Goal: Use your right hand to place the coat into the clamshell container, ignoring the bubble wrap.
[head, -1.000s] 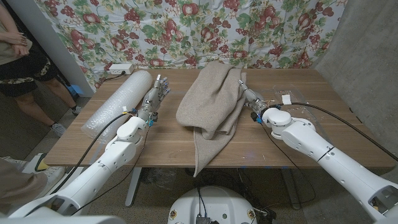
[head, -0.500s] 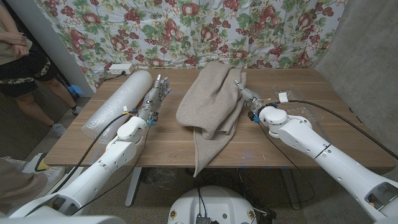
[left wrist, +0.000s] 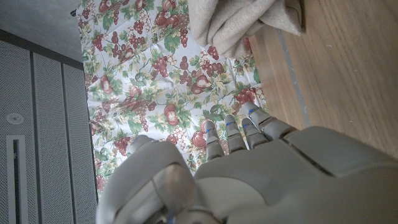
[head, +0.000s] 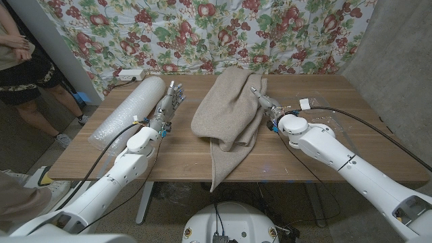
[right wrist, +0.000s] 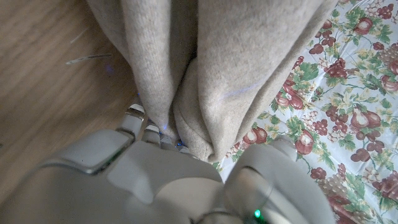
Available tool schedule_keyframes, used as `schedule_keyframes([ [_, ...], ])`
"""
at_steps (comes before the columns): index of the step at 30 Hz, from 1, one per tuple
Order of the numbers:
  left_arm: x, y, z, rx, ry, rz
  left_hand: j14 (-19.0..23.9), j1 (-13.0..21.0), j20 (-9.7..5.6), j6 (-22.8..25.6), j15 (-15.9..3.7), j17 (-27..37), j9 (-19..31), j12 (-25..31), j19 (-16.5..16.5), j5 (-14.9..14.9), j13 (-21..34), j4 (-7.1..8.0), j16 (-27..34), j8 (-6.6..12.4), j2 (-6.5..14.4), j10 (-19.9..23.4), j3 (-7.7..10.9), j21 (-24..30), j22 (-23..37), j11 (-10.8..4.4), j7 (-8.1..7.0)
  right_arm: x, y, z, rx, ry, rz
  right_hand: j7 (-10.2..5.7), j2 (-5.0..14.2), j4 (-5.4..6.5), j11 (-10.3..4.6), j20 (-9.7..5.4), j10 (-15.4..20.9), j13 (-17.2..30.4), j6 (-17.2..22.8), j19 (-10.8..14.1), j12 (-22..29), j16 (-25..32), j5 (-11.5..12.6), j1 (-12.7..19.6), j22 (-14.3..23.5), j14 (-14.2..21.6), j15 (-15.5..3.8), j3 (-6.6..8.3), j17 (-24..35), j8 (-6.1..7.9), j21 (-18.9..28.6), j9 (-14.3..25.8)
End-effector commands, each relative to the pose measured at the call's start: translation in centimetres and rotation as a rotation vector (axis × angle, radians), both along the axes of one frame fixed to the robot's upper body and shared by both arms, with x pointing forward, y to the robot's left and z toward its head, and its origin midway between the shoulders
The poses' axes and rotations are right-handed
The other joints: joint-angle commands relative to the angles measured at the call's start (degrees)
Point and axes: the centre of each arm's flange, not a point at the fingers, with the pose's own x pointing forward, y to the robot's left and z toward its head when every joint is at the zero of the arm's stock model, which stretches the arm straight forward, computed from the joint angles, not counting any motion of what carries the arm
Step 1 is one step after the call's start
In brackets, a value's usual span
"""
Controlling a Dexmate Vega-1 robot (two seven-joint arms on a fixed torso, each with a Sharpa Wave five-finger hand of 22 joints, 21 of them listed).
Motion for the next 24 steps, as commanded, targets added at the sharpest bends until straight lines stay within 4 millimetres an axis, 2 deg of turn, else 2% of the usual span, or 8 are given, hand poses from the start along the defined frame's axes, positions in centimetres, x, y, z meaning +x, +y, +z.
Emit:
schedule_keyframes([
  [1, -0.2, 0.3, -0.1, 0.002, -0.004, 0.004, -0.2, 0.3, -2.88, 0.7, -3.36, 0.2, 0.3, 0.3, -0.2, -0.1, 0.3, -0.17, 0.4, 0.14, 0.2, 0.4, -0.28, 0.4, 0.2, -0.20, 0.03, 0.0, 0.9, 0.0, -0.020, 0.015, -0.042, 5.13, 0.31, -0.44, -0.17, 0.04, -2.3, 0.4, -2.2, 7.4, -0.1, 0.0, 0.4, 2.3, 0.1, 5.3, 0.40, 0.29, 0.2, -0.02, 0.8, 0.1],
  [3, -0.2, 0.4, -0.1, 0.002, -0.004, 0.003, -0.2, 0.3, -2.87, 0.7, -3.36, 0.2, 0.3, 0.4, -0.2, -0.1, 0.3, -0.16, 0.4, 0.12, 0.2, 0.5, -0.28, 0.4, 0.2, -0.19, 0.01, 0.0, 1.0, 0.0, -0.021, 0.019, -0.048, 5.11, 0.27, -0.52, -0.22, -0.58, -2.9, 0.4, -2.3, 9.6, 0.0, -0.1, 0.4, 3.0, 0.2, 6.6, 0.43, 0.05, 0.2, -0.27, 0.9, 0.1],
  [5, -0.2, 0.4, -0.2, 0.001, -0.002, 0.002, -0.2, 0.2, -2.86, 0.7, -3.35, 0.2, 0.3, 0.4, -0.2, -0.1, 0.3, -0.16, 0.4, 0.08, 0.2, 0.6, -0.29, 0.4, 0.2, -0.08, -0.01, 0.0, 1.2, 0.1, -0.024, 0.021, -0.048, 5.11, 0.22, -0.59, -0.22, -0.74, -2.9, 0.4, -2.4, 10.4, 0.0, -0.1, 0.5, 3.2, 0.2, 6.9, 0.42, 0.03, 0.2, -0.29, 1.1, 0.1],
  [11, -0.1, 0.3, -0.3, -0.001, 0.000, -0.002, -0.2, 0.2, -2.86, 0.7, -3.31, 0.2, 0.3, 0.4, -0.2, -0.1, 0.3, -0.16, 0.4, 0.04, 0.1, 0.5, -0.31, 0.4, 0.2, -0.05, -0.07, -0.1, 1.8, 0.2, -0.036, 0.025, -0.049, 5.13, 0.20, -0.57, -0.20, -0.76, -2.7, 0.4, -2.3, 10.6, 0.1, 0.0, 0.5, 3.2, 0.2, 7.2, 0.40, -0.02, 0.2, -0.26, 1.0, 0.1],
  [19, -0.1, 0.5, -0.5, -0.002, 0.002, 0.001, -0.2, 0.2, -2.88, 0.8, -3.36, 0.2, 0.3, 0.3, -0.2, -0.1, 0.3, -0.16, 0.4, 0.01, 0.1, 0.5, -0.33, 0.4, 0.2, -0.11, -0.11, 0.1, 2.4, 0.3, -0.048, 0.040, -0.040, 5.15, 0.34, -0.57, -0.08, -1.81, -1.9, 0.5, -2.3, 11.6, 0.3, 0.3, 0.5, 3.4, 0.3, 8.3, 0.21, 0.01, 0.2, -0.22, 1.3, 0.1],
  [24, -0.2, 0.5, -0.5, -0.003, -0.001, 0.002, -0.2, 0.1, -2.90, 0.8, -3.41, 0.2, 0.3, 0.3, -0.2, -0.2, 0.3, -0.16, 0.4, -0.01, 0.1, 0.5, -0.34, 0.4, 0.2, -0.07, -0.25, 0.1, 2.6, 0.3, -0.064, 0.057, -0.050, 5.17, 0.44, -0.53, -0.08, -1.83, -1.8, 0.5, -2.3, 11.6, 0.4, 0.3, 0.5, 3.4, 0.4, 8.5, 0.18, 0.04, 0.3, -0.21, 1.3, 0.1],
])
